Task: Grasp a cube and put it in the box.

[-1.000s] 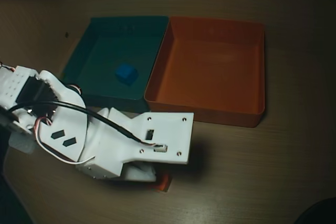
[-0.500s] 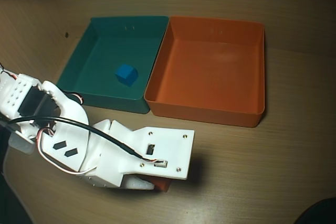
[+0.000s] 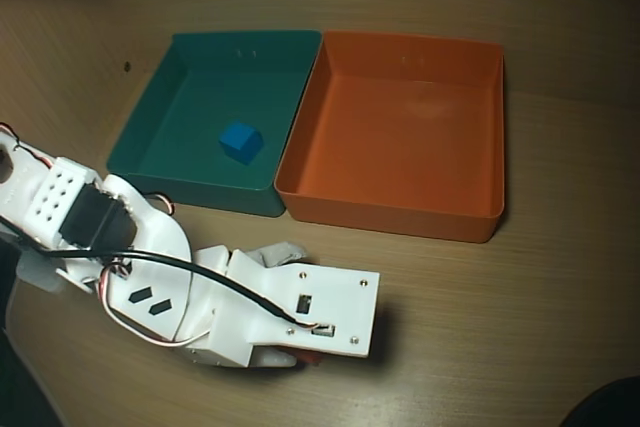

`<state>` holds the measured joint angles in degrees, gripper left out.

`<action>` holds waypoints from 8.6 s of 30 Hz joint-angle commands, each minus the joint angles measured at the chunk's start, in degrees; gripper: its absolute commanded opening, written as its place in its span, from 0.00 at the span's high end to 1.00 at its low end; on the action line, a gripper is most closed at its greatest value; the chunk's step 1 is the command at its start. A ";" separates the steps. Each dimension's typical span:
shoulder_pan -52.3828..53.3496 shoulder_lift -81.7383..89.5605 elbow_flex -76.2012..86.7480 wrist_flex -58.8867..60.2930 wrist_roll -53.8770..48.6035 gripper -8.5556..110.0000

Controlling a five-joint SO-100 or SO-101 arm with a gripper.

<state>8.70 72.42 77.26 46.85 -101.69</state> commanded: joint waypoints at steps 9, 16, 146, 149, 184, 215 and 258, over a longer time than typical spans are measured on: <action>0.79 -3.25 -1.67 -0.88 -0.26 0.55; 1.67 -6.50 -1.76 -0.97 -0.26 0.55; -31.11 5.36 -8.17 -10.81 0.97 0.98; -31.55 2.64 -8.26 -10.90 0.97 0.98; -32.26 -9.32 -16.61 -10.81 0.97 0.52; -32.70 -8.53 -16.17 -10.81 0.97 0.82; -20.30 48.69 42.19 -10.81 0.09 0.97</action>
<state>-14.24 112.85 115.40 37.09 -101.16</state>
